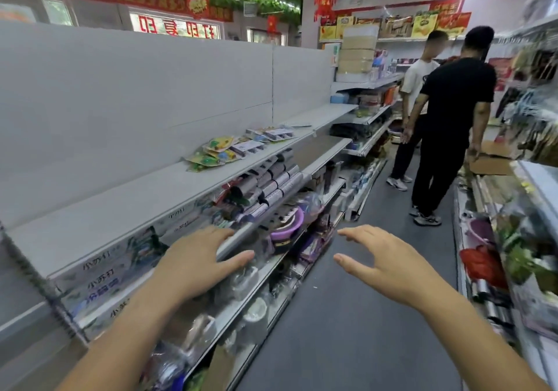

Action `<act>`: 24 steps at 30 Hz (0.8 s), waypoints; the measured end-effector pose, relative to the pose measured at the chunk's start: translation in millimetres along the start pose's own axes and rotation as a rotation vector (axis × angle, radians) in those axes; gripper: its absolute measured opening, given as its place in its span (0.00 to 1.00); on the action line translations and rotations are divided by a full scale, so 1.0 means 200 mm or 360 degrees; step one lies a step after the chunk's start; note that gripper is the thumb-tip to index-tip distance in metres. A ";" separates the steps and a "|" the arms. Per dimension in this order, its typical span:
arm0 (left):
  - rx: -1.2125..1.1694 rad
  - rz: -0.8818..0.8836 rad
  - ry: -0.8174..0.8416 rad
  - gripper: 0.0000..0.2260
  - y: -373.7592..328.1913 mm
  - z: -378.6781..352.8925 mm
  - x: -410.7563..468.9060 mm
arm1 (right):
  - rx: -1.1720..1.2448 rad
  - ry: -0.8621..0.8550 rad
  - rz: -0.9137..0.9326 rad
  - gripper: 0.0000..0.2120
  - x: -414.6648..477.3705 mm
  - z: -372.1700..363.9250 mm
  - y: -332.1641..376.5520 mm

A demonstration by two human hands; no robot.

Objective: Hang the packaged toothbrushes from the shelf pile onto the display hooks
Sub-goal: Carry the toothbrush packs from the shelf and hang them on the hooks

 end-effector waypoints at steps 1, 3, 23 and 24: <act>0.0021 -0.0003 0.0007 0.40 -0.04 -0.01 0.06 | 0.0005 0.0003 0.0026 0.38 0.06 0.00 -0.05; 0.0049 0.0000 0.0036 0.38 -0.09 -0.02 0.17 | 0.0012 0.0011 0.0076 0.39 0.17 -0.01 -0.15; -0.0328 0.0331 -0.0195 0.42 -0.02 -0.42 1.56 | 0.0337 0.0039 -0.0058 0.37 1.56 -0.26 -0.95; -0.0314 0.0340 -0.0194 0.41 -0.02 -0.43 1.64 | 0.0341 0.0048 -0.0051 0.35 1.64 -0.27 -0.99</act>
Point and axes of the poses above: each hand's wrist, its own x-axis towards the middle knuckle, its own z-axis out of the back of the hand, y = z × x, the point moved 2 cm from there along x, towards the middle knuckle
